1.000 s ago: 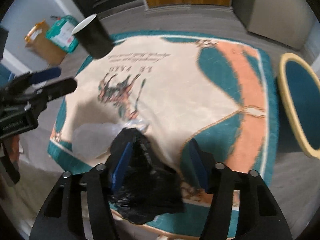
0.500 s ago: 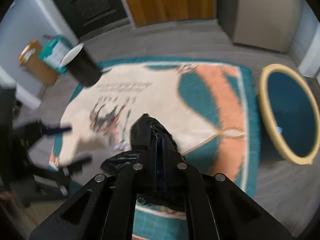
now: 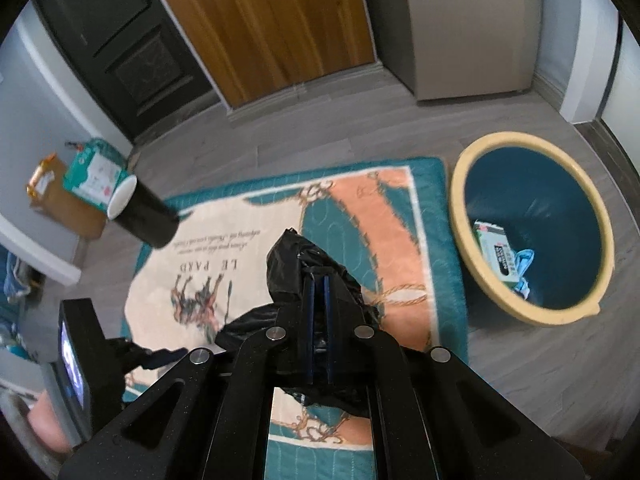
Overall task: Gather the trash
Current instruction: 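Grasp the clear plastic bag with the left tool while the right tool grasps the black bag, then carry the clear bag and black bag over the bin with both tools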
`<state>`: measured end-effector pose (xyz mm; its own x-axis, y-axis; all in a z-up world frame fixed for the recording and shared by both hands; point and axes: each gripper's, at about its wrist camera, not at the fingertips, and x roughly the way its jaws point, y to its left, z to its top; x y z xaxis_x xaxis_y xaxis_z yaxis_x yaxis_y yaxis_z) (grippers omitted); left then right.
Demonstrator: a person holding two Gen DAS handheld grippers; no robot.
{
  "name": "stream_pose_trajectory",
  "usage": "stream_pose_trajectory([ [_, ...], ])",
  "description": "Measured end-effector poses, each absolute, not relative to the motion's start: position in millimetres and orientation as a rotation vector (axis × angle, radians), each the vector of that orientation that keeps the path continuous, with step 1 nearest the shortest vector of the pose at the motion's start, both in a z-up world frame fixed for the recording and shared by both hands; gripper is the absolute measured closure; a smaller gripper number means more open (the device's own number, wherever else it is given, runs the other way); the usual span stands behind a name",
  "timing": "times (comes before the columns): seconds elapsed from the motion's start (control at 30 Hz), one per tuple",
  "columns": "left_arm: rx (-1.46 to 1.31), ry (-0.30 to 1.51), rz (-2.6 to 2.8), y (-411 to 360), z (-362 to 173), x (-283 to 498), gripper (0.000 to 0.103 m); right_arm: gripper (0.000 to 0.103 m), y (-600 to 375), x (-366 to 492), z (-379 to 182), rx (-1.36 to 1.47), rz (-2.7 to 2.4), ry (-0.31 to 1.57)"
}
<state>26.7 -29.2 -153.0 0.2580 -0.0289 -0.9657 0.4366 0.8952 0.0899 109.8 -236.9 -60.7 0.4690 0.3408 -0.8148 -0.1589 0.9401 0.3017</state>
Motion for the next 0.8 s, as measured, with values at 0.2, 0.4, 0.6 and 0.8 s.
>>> stream_pose_trajectory([
  [0.2,0.286,1.218,-0.331,-34.2,-129.1,38.0,0.073,0.098,-264.4,110.4,-33.4,0.258,0.318,0.98],
  [0.4,0.228,1.169,-0.336,-45.6,-113.5,49.7,0.073,0.098,-302.3,113.2,-16.4,0.317,0.28,0.93],
  [0.6,0.218,1.144,-0.352,-57.7,-109.1,60.7,0.073,0.098,-335.9,120.3,-10.9,0.342,0.22,0.895],
  [0.8,0.208,1.136,-0.367,-66.9,-109.3,70.7,0.073,0.098,-361.3,128.4,-10.6,0.371,0.18,0.873],
])
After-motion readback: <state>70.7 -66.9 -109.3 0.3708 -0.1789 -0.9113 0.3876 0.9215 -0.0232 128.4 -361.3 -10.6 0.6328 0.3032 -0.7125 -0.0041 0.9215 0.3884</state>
